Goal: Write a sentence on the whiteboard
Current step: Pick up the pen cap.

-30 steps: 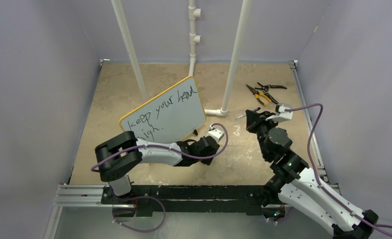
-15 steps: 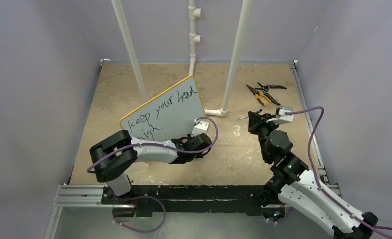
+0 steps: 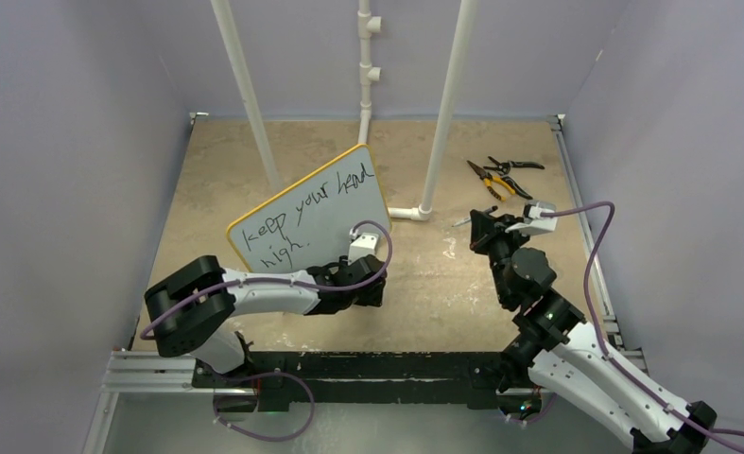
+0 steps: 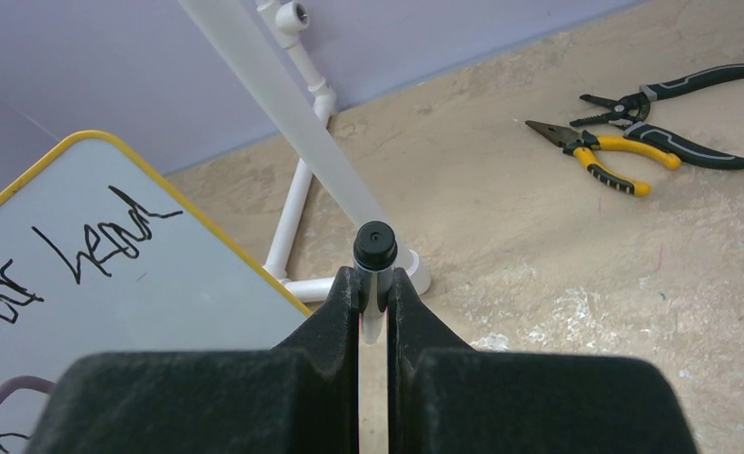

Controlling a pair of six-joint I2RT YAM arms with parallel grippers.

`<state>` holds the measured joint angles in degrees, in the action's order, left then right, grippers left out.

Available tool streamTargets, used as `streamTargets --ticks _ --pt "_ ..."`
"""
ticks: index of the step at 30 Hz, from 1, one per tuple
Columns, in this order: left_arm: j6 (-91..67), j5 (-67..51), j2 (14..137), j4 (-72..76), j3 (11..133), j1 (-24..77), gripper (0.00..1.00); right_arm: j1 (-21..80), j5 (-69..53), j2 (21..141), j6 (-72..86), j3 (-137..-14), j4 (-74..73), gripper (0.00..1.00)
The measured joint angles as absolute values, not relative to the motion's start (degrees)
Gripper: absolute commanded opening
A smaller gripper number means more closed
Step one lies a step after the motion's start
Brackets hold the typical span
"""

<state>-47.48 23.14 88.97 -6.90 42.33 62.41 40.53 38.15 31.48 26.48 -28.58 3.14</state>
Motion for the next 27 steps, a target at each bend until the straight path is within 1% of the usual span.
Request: streamTargets --ticks 8,13,21,24,27 --pt "-51.7 20.6 85.4 -8.3 39.7 62.7 0.59 40.5 38.0 31.5 26.5 -28.2 3.5 0.00" --pt "-53.0 18.3 84.6 -6.6 38.8 62.6 0.56 40.5 38.0 31.5 26.5 -27.9 3.5 0.00" --pt "-55.4 10.3 89.3 6.0 38.9 62.8 0.55 40.5 38.0 31.5 26.5 -27.9 3.8 0.00" --pt "-54.9 9.3 91.5 9.5 39.8 62.8 0.55 40.5 38.1 31.6 26.5 -27.9 3.9 0.00" --pt "-51.9 9.5 91.3 9.8 40.0 62.8 0.57 40.5 38.1 31.7 26.5 -27.9 3.8 0.00"
